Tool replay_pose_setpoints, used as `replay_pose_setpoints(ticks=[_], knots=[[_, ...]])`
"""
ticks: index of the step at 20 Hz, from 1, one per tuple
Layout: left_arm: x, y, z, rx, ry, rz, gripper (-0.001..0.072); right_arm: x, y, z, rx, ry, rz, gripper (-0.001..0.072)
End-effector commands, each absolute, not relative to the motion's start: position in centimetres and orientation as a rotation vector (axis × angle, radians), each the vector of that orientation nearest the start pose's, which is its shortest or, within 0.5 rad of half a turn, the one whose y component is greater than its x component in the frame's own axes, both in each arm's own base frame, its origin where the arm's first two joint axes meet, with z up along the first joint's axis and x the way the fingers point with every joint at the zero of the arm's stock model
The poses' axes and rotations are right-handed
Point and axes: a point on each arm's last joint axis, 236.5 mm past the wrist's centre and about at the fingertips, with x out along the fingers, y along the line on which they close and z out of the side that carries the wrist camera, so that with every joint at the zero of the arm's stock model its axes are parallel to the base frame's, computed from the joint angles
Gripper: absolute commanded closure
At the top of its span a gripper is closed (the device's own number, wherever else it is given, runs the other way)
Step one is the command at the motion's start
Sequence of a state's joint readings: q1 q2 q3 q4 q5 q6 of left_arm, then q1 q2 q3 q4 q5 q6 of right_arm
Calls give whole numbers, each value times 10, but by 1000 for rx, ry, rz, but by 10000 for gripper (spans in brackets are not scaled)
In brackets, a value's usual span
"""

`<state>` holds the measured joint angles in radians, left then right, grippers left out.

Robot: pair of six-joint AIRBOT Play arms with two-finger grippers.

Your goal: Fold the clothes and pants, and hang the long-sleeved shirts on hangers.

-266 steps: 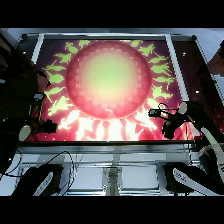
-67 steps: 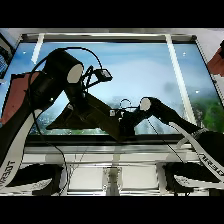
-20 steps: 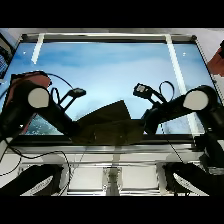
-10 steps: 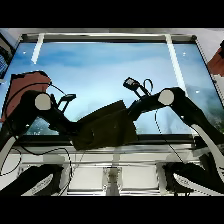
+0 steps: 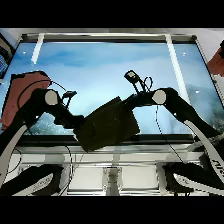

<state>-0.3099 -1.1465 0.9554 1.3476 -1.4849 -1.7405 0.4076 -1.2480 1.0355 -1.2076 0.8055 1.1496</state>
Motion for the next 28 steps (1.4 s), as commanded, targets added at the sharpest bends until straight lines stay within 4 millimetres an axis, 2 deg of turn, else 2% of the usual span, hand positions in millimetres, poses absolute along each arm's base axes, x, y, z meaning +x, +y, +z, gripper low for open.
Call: replay_pose_setpoints(ticks=[1,4,6,10,13,15,16,18,19,20,21,22,23,24,26,28], knots=[[265,-4,-28,431,1632,140,629,376,230,5,-180,963,678,697],[267,2,-29,444,1632,176,629,377,235,-16,-179,997,682,697],[270,9,-26,469,1619,204,629,379,244,-22,-191,984,689,696],[286,21,-21,500,1544,260,629,392,260,-18,-190,901,680,696],[296,18,-25,478,1496,262,629,400,260,-13,-195,864,667,696],[293,23,-30,504,1504,269,629,400,258,-16,-212,865,665,694],[290,23,-33,507,1514,269,628,401,258,-18,-213,866,663,669],[285,24,-37,497,1525,279,620,404,259,-18,-211,856,658,567],[285,24,-38,494,1526,283,620,406,259,-16,-211,849,658,490],[285,24,-37,494,1524,283,620,408,257,-13,-224,847,658,309],[285,24,-36,492,1519,281,619,410,256,-7,-243,848,661,229],[287,23,-34,487,1506,277,613,412,251,-1,-265,857,664,224],[290,20,-32,472,1483,264,456,414,246,8,-283,870,672,218],[295,16,-29,455,1451,248,277,416,240,16,-287,888,679,169],[305,7,-23,418,1385,213,255,410,234,28,-251,944,700,158],[311,4,-16,406,1342,199,254,395,235,31,-191,1017,740,159]])
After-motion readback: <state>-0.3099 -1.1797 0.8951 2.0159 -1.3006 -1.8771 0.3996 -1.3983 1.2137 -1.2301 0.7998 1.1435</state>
